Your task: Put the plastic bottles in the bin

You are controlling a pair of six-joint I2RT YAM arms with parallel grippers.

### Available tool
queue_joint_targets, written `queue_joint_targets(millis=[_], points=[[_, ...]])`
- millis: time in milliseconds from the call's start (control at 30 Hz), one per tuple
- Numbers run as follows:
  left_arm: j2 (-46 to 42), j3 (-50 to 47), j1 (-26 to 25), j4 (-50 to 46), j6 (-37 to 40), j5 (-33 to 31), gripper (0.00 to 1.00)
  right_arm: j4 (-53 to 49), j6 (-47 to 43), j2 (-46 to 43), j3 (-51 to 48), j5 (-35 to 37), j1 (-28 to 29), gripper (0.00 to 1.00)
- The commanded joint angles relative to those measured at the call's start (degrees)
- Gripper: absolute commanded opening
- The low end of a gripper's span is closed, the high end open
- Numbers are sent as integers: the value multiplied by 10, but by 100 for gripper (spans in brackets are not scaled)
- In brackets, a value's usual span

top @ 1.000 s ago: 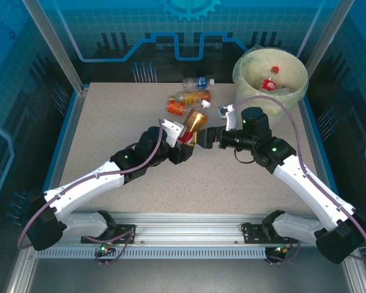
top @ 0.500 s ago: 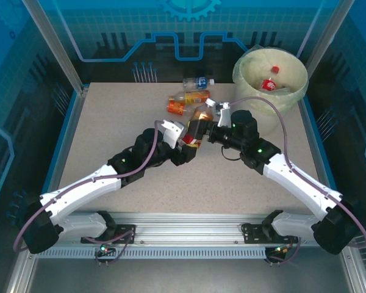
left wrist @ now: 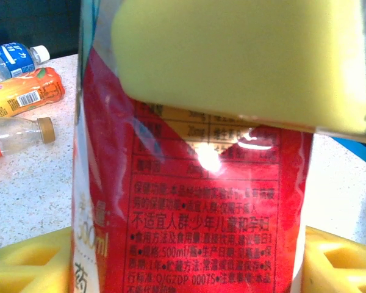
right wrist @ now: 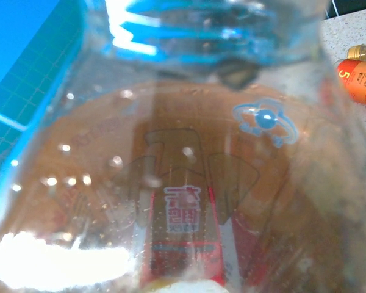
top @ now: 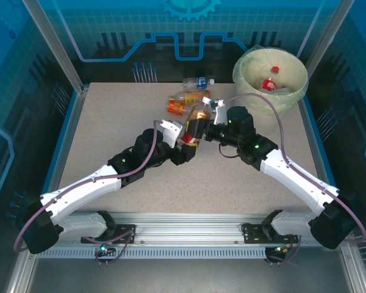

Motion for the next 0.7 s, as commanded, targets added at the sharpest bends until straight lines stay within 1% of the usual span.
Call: queue_joint_targets(millis=[0,33,100,200,333,467,667], points=[[-2,9,-5,-7,2,-4,90,-22,-30,5,31,2,15,48],[-4,11,-5,-13,-1,-7,95,-32,-36,5,36,7,14,47],[-10,14,-5,-17,-3,-3,99,-55,-52,2,50,22,15,45],[-29,11,-5,-19,-2,1,99,-100,-83,-5,76,52,11,43],[-64,-9,-5,-12,-2,-24,99,-147,-113,-14,108,81,-8,41],[-100,-32,-5,-8,3,-79,99,-192,-144,-21,146,98,-39,41],[-137,-62,-3,-16,-1,-178,99,-267,-213,-16,239,113,-125,40]])
